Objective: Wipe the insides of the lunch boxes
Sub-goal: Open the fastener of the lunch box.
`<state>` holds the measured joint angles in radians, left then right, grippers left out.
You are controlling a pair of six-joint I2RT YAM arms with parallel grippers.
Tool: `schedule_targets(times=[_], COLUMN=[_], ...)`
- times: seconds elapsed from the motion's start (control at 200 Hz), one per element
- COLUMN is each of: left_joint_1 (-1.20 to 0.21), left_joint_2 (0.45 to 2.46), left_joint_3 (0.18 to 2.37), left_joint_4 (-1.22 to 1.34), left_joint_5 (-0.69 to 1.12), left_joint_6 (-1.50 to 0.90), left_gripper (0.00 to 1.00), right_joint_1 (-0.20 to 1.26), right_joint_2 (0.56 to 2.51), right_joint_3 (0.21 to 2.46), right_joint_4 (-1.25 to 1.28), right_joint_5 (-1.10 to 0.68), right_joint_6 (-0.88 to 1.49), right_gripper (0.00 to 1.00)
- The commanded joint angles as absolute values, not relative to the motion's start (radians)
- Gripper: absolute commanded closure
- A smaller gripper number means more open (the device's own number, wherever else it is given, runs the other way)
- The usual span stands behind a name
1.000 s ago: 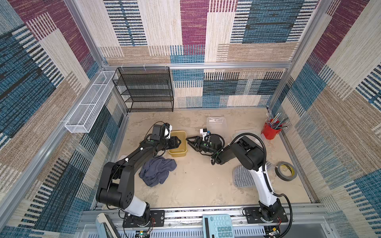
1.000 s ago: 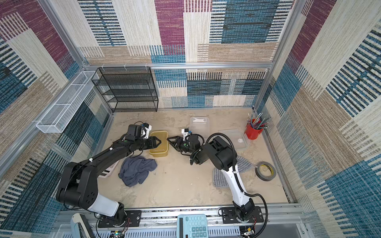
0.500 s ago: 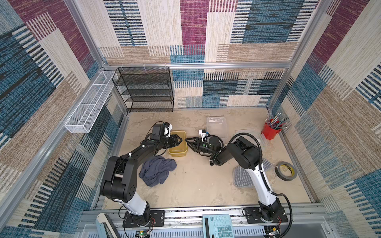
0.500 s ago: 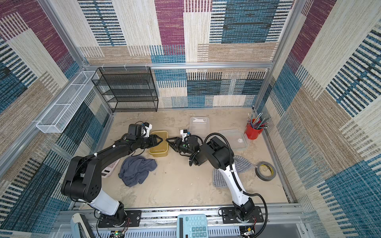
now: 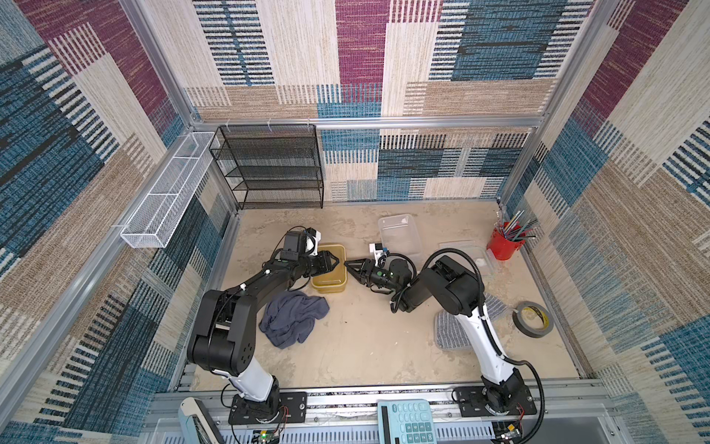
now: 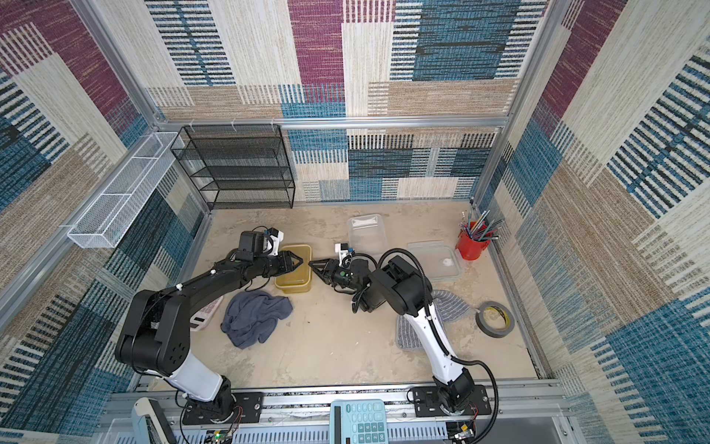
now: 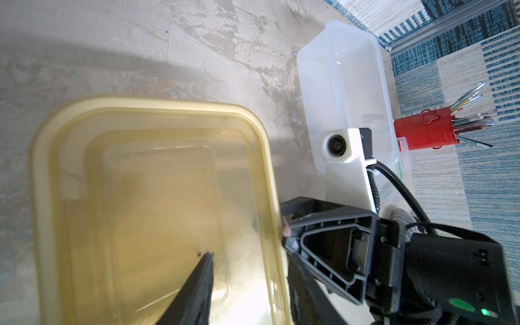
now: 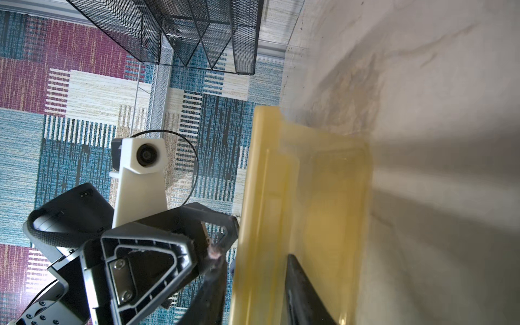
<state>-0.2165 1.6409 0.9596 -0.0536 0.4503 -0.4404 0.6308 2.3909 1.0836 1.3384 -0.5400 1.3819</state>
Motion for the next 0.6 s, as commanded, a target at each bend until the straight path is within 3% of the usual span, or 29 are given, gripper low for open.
schedule_targets(times=[0.0, 0.125, 0.311, 0.596], left_joint_1=[-0.216, -0.216, -0.216, -0.216], left_joint_2=[1.664, 1.681, 1.709, 1.729], left_joint_3=[0.95, 0.95, 0.955, 0.957], left_joint_4=[-0.182, -0.181, -0.194, -0.218], left_joint_5=[0.411, 0.403, 0.39, 0.356], left_joint_6=[-0.432, -0.432, -0.426, -0.404], left_gripper=[0.55, 0.57, 0.59, 0.59], right_joint_1=[0.634, 0.634, 0.634, 0.635], right_joint_2=[2.372, 2.346, 2.326, 2.263], right_joint_3=[1.074, 1.071, 1.074, 1.074], right_joint_4=[1.353, 1.301, 1.227, 1.088], right_joint_5=[-0.565, -0.568, -0.567, -0.535], right_joint_6=[1.393, 1.347, 1.313, 1.238], right_gripper=[0.66, 0.67, 0.82, 0.93])
